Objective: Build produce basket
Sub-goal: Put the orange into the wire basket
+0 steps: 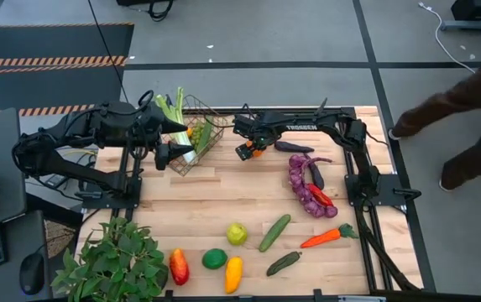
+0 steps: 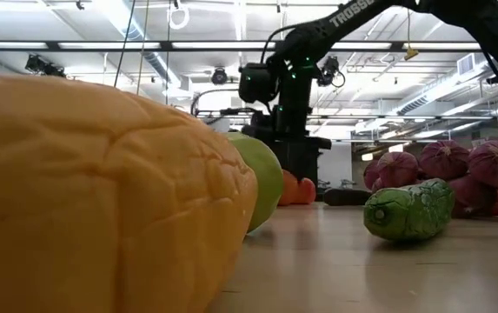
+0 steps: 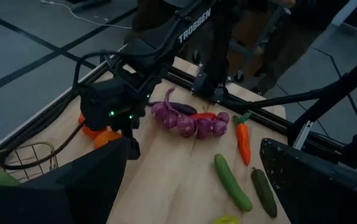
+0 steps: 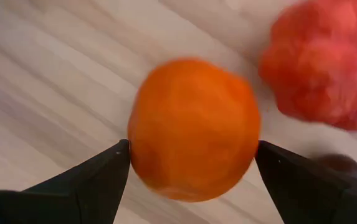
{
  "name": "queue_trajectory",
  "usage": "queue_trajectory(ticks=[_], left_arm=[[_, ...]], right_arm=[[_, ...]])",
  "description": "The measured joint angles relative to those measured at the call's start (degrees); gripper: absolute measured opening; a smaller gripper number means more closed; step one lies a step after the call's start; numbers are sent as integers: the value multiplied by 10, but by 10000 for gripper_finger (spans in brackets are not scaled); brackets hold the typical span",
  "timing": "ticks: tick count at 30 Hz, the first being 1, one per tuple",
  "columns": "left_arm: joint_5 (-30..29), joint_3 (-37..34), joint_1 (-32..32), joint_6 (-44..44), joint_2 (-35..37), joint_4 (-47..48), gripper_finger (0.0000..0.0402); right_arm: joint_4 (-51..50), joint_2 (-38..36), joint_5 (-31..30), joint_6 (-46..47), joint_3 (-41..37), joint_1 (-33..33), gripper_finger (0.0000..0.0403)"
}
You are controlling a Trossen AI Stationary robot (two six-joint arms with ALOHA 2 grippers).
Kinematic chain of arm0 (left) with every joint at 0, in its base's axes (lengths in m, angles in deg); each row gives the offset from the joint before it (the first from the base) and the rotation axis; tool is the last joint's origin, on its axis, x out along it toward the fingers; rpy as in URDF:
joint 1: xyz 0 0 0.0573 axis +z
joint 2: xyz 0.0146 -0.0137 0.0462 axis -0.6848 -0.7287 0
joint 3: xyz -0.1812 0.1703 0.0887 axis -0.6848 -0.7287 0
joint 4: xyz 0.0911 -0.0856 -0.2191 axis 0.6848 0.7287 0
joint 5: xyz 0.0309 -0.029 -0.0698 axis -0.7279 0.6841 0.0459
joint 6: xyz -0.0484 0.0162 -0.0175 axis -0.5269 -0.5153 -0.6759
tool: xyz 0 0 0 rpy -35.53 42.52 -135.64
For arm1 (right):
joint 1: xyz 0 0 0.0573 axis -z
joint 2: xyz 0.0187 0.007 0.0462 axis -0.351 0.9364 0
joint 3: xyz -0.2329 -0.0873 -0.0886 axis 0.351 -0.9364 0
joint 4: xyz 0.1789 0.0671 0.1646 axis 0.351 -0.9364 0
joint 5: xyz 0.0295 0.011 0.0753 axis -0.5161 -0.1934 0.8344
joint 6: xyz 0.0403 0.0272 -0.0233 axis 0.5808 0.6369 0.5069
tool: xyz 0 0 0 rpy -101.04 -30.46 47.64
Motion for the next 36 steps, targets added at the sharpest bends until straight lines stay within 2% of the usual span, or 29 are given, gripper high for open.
queue_trajectory(ticks=[14, 19, 22, 26, 32, 36], left_arm=[[-26, 0, 0, -39, -2, 0, 373], [-26, 0, 0, -39, -2, 0, 373], [-26, 0, 0, -39, -2, 0, 373], [-41, 0, 0, -54, -2, 0, 373], [-70, 0, 0, -72, -2, 0, 373], [-111, 0, 0, -98, -2, 0, 373]], right_arm=[[55, -1, 16, -34, -23, -7, 341], [68, -1, 57, -43, -22, -7, 306], [67, 0, 73, -82, -15, -9, 291], [60, 0, 83, -116, -14, -10, 289], [66, -12, 150, -128, -14, -10, 289], [63, -39, 190, -132, -14, -12, 289]])
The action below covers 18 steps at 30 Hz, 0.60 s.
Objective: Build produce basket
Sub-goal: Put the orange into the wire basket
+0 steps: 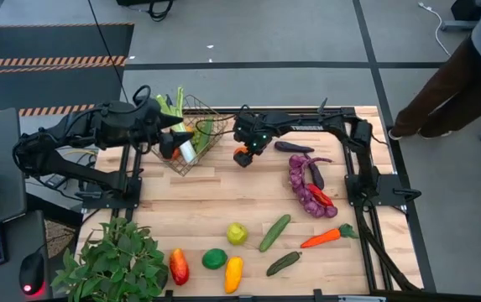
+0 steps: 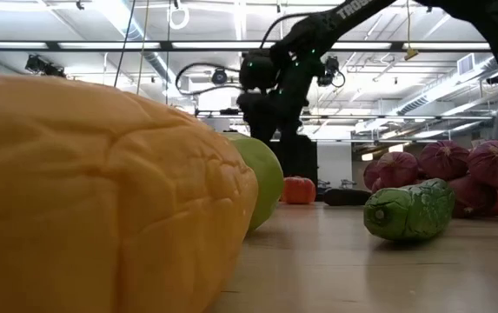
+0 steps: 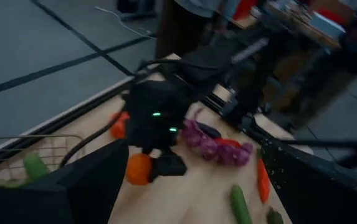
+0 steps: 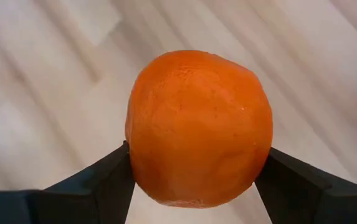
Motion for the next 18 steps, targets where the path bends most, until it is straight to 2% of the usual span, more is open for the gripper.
queue_trajectory(ticks=[8, 12, 18], left_arm=[[-53, 0, 2, -15, 0, 0, 373], [-58, 0, 21, -1, -6, -2, 373], [-57, 0, 44, 6, -17, -1, 373]], right_arm=[[11, -83, 42, 15, 0, -7, 289], [84, -117, 40, 66, 0, -11, 289], [284, -116, -51, 176, 1, -14, 289]])
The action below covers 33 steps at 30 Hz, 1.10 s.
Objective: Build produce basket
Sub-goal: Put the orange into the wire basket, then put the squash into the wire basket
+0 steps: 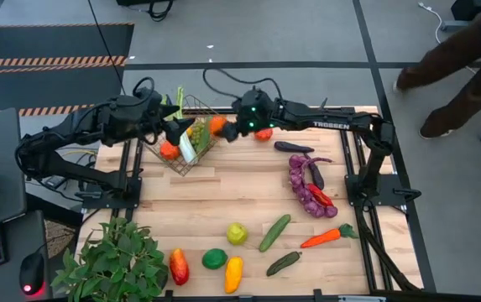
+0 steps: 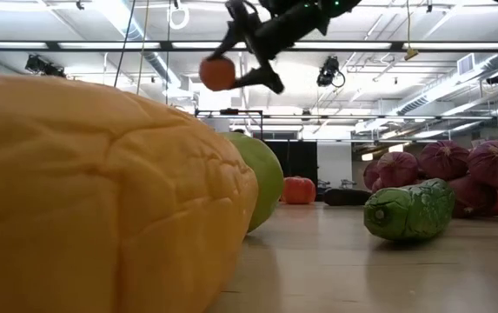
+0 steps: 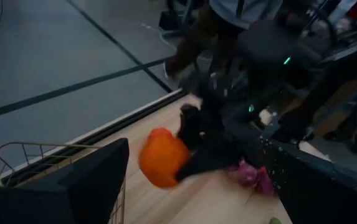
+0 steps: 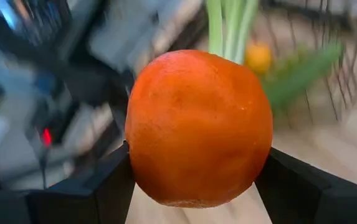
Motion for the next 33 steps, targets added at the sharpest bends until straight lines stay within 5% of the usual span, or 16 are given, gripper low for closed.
queue_trajectory(ticks=[12, 19, 33], left_arm=[[27, 0, 1, 2, -14, -18, 373], [78, 0, 1, 32, -12, -12, 373], [93, 0, 12, 53, -13, -8, 373]], right_arm=[[135, 112, -45, 80, 0, 34, 302], [144, 118, -100, 30, 0, 45, 338], [97, 114, -100, -15, 0, 60, 367]])
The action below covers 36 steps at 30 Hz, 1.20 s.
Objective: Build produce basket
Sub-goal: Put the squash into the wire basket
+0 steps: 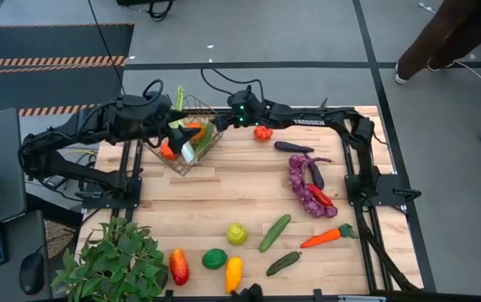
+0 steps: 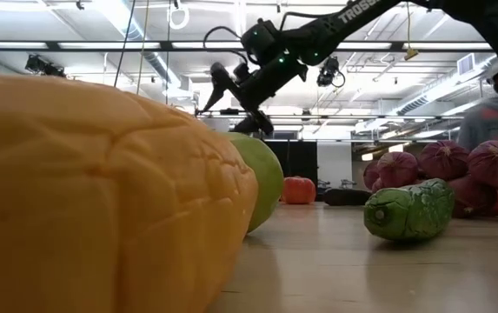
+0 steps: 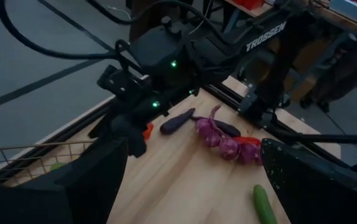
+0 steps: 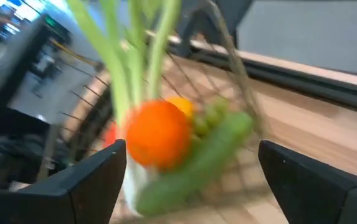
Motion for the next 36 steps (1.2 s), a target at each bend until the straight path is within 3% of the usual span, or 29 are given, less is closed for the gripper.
queue_trajectory(ticks=[11, 16, 36], left_arm=[[0, 0, 39, 1, 0, -13, 373], [0, 0, 48, -1, 0, -18, 373], [0, 0, 57, -2, 0, -18, 373]], right_arm=[[-236, -13, 86, -60, 0, 79, 374], [-319, -13, 85, -84, 0, 106, 380], [-370, -13, 66, -160, -26, 146, 400]])
